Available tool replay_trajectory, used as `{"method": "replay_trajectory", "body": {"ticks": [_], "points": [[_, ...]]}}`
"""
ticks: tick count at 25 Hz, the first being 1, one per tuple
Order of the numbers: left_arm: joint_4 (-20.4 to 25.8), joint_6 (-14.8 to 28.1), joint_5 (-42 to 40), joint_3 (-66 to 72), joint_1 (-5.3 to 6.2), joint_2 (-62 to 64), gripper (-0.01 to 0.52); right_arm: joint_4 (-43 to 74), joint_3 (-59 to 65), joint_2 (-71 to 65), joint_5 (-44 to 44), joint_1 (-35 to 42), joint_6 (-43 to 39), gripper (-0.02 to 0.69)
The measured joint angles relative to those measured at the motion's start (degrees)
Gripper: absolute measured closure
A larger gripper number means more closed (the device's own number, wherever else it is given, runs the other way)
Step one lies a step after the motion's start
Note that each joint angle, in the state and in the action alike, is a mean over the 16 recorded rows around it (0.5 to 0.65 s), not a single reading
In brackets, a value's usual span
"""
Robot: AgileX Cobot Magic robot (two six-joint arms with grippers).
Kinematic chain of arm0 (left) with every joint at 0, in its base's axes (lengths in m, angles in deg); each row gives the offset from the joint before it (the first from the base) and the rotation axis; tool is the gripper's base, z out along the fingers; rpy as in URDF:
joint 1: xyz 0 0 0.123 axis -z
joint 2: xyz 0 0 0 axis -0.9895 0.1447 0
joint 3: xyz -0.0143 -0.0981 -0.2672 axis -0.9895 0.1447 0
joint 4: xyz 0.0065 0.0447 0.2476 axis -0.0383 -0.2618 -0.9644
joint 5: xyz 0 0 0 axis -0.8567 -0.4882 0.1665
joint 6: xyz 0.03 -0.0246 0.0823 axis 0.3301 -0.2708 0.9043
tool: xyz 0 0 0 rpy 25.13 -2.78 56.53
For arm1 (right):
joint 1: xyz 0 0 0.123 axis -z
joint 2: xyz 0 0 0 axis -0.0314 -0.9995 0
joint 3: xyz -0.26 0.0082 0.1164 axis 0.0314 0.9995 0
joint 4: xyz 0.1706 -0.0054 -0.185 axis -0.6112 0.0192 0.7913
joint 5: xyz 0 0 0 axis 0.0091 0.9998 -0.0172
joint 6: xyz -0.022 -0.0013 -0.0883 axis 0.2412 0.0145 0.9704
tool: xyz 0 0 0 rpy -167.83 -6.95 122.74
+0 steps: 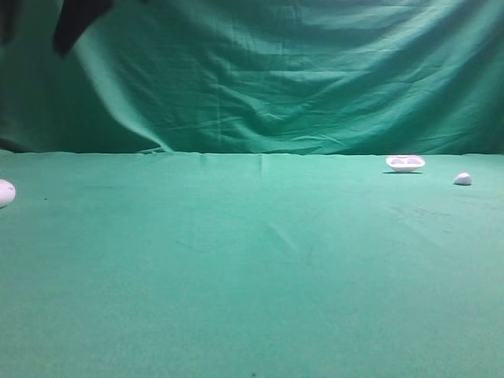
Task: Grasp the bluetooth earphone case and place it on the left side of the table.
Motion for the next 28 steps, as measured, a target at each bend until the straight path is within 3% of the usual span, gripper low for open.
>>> {"method": "replay_trajectory", "body": {"ticks": [6, 12, 28], "points": [[0.00, 0.00, 0.00, 0.00, 0.00, 0.00, 0.514, 1.30, 5.29, 10.54, 2.54, 2.12, -0.43, 0.665], [0.00, 0.00, 0.00, 0.00, 0.00, 0.00, 0.514, 3.74, 18.38, 23.81, 2.00, 2.59, -1.75, 0.665], [0.00, 0.00, 0.00, 0.00, 0.00, 0.00, 0.514, 6.20, 64.83, 62.77, -12.17, 2.59, -5.86, 0.665]]}}
